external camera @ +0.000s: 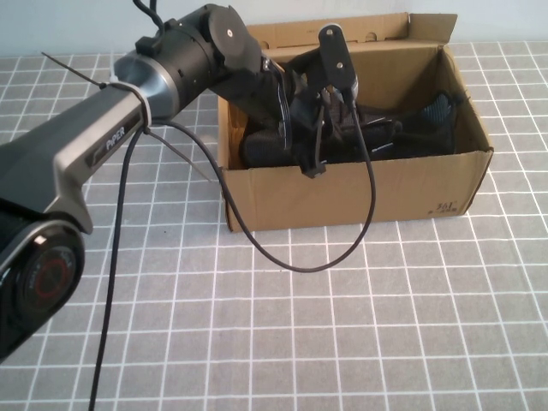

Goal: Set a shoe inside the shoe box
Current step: Place the shoe in the shoe box

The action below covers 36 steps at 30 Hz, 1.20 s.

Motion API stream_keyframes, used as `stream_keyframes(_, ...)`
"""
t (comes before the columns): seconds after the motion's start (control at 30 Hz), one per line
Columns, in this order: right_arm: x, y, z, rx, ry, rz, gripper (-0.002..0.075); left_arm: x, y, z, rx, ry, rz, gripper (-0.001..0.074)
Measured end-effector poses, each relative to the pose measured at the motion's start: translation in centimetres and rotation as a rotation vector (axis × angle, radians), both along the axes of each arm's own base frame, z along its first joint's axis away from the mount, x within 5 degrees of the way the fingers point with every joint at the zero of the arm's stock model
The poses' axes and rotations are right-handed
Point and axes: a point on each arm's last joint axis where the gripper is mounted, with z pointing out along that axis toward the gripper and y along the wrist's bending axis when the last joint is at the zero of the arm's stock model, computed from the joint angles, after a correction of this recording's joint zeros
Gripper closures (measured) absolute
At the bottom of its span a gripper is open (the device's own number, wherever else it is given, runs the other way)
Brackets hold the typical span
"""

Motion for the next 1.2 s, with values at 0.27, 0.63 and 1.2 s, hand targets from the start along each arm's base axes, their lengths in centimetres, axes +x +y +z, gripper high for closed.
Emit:
stream_keyframes(0.27,0.1,0.1,0.2,0.012,-0.025,-0.002,0.0742,0.3,-0.1,-1.2,0.015,0.015,-0.007,0.0714)
stream_keyframes(0.63,0.1,0.1,0.2,0.012,-0.025,-0.002,0.0742,0.2,-0.2,-0.6,-0.005,0.014,0.007,0.0401)
stream_keyframes(1.2,-0.1,0.3,0.8,0.055,-0.021,0.012,0.0742,-6.1,3.2,14.8,-0.221,-0.082,0.178,0.0351)
